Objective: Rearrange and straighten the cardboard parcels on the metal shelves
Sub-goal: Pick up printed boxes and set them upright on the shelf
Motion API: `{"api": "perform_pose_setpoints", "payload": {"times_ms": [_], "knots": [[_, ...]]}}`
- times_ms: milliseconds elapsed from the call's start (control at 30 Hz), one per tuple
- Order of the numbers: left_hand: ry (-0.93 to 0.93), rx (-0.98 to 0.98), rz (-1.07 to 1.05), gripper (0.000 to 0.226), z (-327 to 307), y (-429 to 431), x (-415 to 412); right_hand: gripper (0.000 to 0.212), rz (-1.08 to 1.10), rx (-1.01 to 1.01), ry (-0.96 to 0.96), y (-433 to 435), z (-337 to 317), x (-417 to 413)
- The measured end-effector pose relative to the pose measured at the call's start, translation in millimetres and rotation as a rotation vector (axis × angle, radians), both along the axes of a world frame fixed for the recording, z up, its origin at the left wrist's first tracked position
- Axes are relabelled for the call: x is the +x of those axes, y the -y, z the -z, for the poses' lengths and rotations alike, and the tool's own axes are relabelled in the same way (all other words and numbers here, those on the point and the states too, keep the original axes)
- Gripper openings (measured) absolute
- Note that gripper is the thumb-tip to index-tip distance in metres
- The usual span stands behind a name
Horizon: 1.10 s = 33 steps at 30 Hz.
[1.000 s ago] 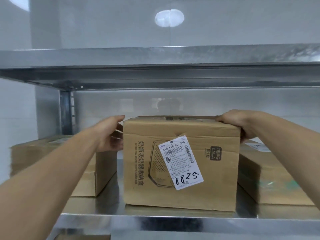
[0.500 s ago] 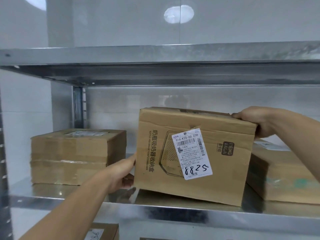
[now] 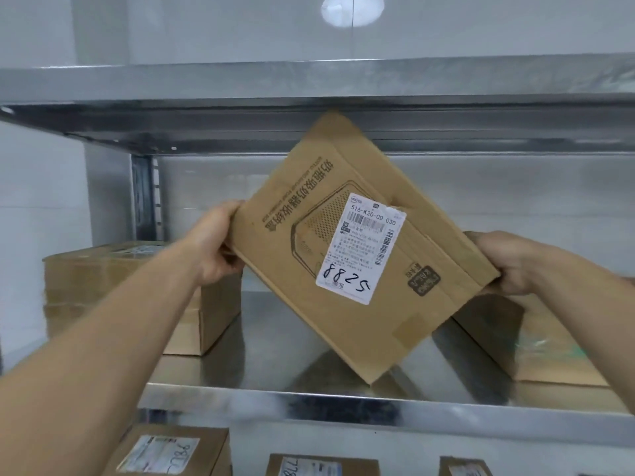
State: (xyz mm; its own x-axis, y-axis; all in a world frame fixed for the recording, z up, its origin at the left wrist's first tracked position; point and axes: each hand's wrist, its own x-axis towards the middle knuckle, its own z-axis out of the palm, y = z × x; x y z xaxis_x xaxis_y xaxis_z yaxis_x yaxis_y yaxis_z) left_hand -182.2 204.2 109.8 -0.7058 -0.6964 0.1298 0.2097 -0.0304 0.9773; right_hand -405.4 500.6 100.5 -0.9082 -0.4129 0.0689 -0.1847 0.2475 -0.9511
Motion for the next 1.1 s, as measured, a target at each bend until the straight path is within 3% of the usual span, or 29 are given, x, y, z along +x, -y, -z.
{"api": "perform_pose_setpoints", "payload": {"times_ms": [300,533,700,933,1033,1100], "knots": [[0.082,-0.166,-0.120,0.023,-26,12,-7,0.032,0.009,-0.054,-0.004,14,22,2],[0.118,-0.449,-0.210,0.017,-68,2,-5,0.032,-0.031,0.024,0.059,42,68,22],[0.304,-0.553,-0.121,0.019,-92,-4,-2,0.032,-0.113,0.095,0.168,49,90,29],[0.360,-0.508,0.030,0.005,-103,-6,-5,0.029,-0.152,0.263,0.030,47,68,21],[0.423,-0.527,0.074,0.007,-110,-9,-9,0.024,-0.108,0.092,0.031,42,27,21],[0.471,-0.552,0.079,0.012,-117,-10,-10,0.032,-0.082,-0.096,0.043,40,-13,26]]}}
